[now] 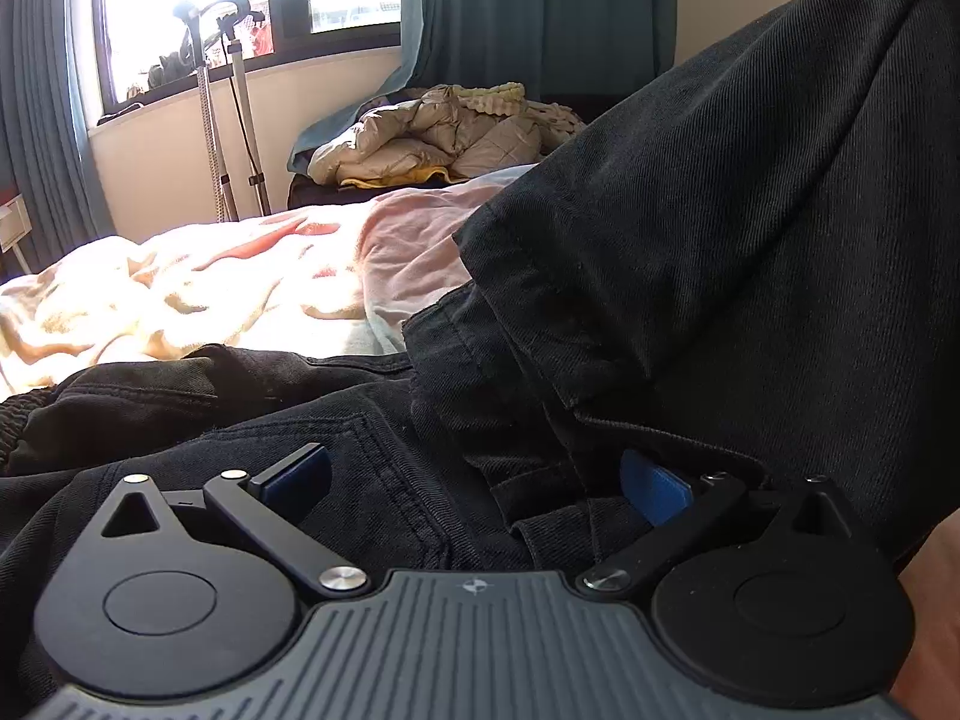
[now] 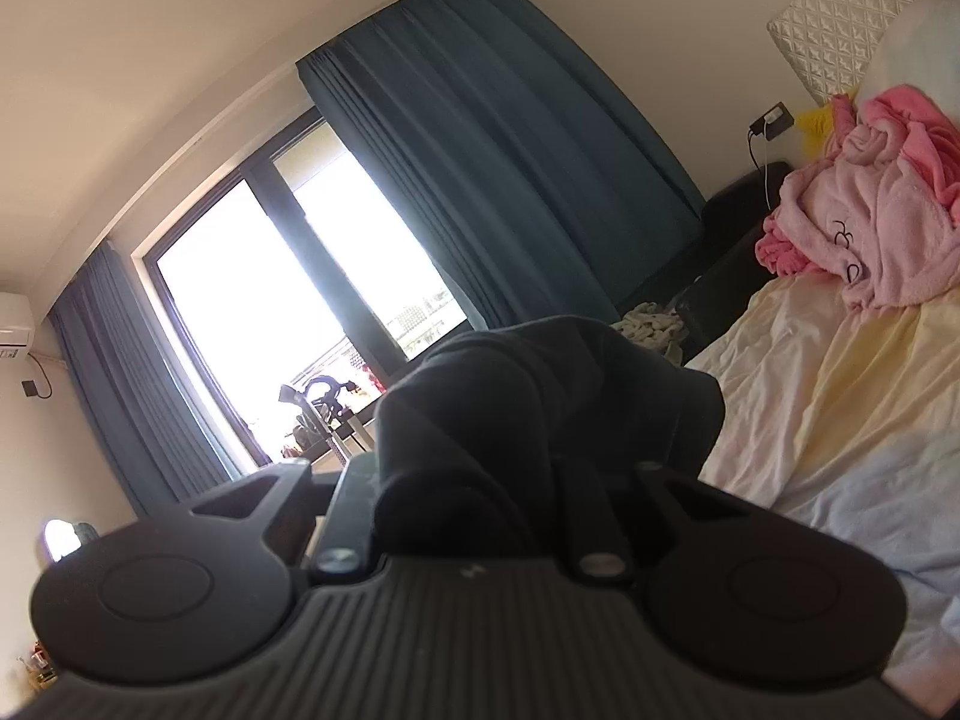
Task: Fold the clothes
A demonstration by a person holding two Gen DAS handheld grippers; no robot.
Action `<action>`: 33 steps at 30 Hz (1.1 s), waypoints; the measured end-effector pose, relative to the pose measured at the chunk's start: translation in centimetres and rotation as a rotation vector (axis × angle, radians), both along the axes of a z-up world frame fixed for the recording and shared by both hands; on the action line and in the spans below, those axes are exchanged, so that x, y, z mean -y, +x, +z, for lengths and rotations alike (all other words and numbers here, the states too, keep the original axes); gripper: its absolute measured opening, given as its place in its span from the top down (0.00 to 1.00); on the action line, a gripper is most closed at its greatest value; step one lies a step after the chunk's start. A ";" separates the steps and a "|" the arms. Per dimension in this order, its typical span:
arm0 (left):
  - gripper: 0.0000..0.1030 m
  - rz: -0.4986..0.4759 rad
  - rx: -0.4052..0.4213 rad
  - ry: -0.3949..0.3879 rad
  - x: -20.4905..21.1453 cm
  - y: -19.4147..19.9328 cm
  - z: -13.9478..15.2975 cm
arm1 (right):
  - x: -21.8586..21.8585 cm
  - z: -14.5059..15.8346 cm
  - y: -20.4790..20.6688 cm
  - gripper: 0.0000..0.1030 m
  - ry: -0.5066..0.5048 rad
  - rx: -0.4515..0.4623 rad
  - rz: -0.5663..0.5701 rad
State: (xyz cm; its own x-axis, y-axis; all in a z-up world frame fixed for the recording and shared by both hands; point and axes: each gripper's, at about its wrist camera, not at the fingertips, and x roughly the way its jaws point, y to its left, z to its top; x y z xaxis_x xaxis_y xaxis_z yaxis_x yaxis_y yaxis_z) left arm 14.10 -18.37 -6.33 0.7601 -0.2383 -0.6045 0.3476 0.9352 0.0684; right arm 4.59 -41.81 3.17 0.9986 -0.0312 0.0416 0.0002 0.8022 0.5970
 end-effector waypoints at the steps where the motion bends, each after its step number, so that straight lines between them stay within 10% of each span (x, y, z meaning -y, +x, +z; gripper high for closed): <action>1: 0.00 -0.015 -0.006 0.003 -0.8 -0.1 0.2 | -0.3 -0.2 0.2 0.80 -0.014 0.006 0.002; 9: 0.00 0.018 0.048 0.049 -10.5 -4.7 4.4 | -2.7 -0.4 1.1 0.79 -0.124 0.010 0.002; 15: 0.00 0.168 0.018 -0.123 -19.2 -7.6 6.2 | -5.7 -0.1 2.0 0.79 -0.260 -0.026 -0.004; 24: 0.00 0.303 0.207 -0.347 -27.5 -8.3 10.1 | -19.3 0.6 3.6 0.79 -0.671 -0.051 0.075; 33: 0.00 0.535 0.253 -0.650 -38.5 -9.2 10.4 | -38.1 -7.4 5.7 0.78 -1.030 -0.089 0.375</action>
